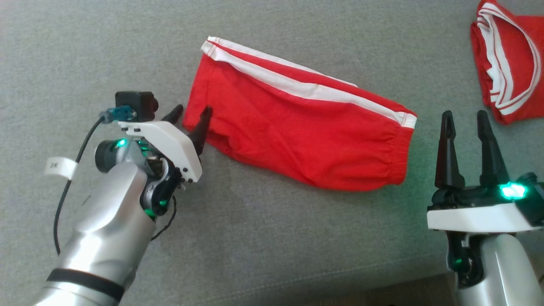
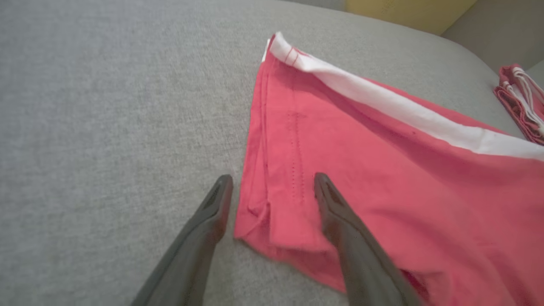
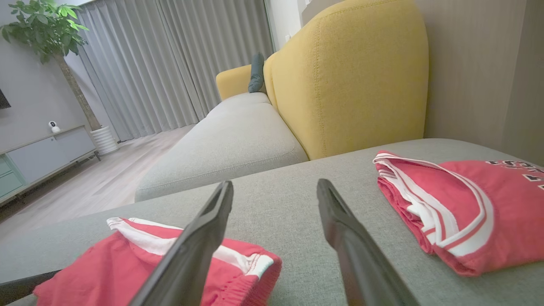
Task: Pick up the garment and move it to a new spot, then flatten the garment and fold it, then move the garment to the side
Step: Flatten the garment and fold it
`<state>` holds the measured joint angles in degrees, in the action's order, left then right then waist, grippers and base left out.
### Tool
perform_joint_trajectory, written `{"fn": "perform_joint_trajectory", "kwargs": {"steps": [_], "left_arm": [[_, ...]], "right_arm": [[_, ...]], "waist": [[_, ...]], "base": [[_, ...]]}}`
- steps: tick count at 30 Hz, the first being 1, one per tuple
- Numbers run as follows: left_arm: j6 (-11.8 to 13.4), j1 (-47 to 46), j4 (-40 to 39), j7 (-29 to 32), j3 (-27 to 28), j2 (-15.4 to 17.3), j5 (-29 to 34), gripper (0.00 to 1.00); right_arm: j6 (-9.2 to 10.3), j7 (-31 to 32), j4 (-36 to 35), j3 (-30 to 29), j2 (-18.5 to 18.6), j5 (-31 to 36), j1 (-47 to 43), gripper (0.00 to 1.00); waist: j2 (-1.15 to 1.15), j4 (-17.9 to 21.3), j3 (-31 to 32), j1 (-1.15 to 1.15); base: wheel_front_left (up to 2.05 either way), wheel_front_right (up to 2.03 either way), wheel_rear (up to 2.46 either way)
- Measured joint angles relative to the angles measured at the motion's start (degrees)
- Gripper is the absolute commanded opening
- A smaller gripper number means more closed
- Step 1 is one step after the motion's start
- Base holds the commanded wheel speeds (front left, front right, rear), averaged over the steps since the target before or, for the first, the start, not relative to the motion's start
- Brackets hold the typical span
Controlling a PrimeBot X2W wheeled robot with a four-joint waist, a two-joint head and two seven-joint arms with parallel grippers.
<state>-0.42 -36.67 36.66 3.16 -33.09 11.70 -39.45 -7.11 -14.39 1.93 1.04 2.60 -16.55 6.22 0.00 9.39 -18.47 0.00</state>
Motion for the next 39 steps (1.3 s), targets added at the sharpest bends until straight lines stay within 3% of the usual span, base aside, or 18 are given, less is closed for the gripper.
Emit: {"fn": "perform_joint_trajectory", "kwargs": {"steps": [8, 9, 10, 12, 13, 27, 35, 39], "left_arm": [[0.0, 0.1, -1.5, 3.4, 0.1, 0.2, -1.1, 1.00], [0.0, 0.1, -1.6, 3.9, 0.0, 0.2, -1.2, 0.76], [0.0, 0.1, -1.8, 4.4, -0.1, 0.4, -1.5, 0.44], [0.0, 0.1, -2.0, 5.0, -0.2, 0.6, -1.7, 0.05], [0.0, 0.2, -2.1, 5.1, -0.2, 0.7, -1.7, 0.00], [2.7, 13.1, -11.9, -3.1, 2.8, 2.5, -4.9, 0.00], [5.5, 23.9, -18.2, -6.9, 4.2, 1.4, -7.8, 0.00], [5.5, 25.7, -19.5, -8.1, 4.1, 0.6, -8.1, 0.00]], "right_arm": [[0.00, 0.0, 0.0, 0.0, 0.0, 0.0, 0.0, 1.00], [0.00, 0.0, 0.0, 0.1, 0.0, 0.0, 0.0, 1.00], [0.00, 0.0, 0.0, 0.1, 0.0, 0.0, 0.0, 1.00], [0.00, 0.0, 0.0, 0.1, 0.0, 0.0, 0.0, 1.00], [0.00, 0.0, 0.0, 0.1, 0.0, 0.0, 0.0, 1.00], [0.00, 0.0, 1.6, -4.3, 0.0, 2.3, -0.1, 1.00], [0.00, -0.3, 4.7, -7.0, 0.0, 5.2, -1.0, 1.00], [0.00, -0.2, 5.2, -7.1, 0.0, 6.0, -0.9, 1.00]], "waist": [[0.00, 0.9, -0.7, 0.00], [0.00, 1.0, -0.8, 0.00], [0.00, 1.1, -0.8, 0.00], [0.00, 1.1, -0.8, 0.00], [0.00, 1.1, -0.8, 0.00], [0.00, -2.8, 2.4, 0.00], [0.00, -6.3, 4.3, 0.00], [0.00, -7.0, 4.9, 0.00]], "base": [[0.00, 0.00, 0.00], [0.00, 0.00, 0.00], [0.00, 0.00, 0.00], [0.00, 0.00, 0.00], [0.00, 0.00, 0.00], [0.00, 0.00, 0.00], [0.00, 0.00, 0.00], [0.00, 0.00, 0.00]]}}
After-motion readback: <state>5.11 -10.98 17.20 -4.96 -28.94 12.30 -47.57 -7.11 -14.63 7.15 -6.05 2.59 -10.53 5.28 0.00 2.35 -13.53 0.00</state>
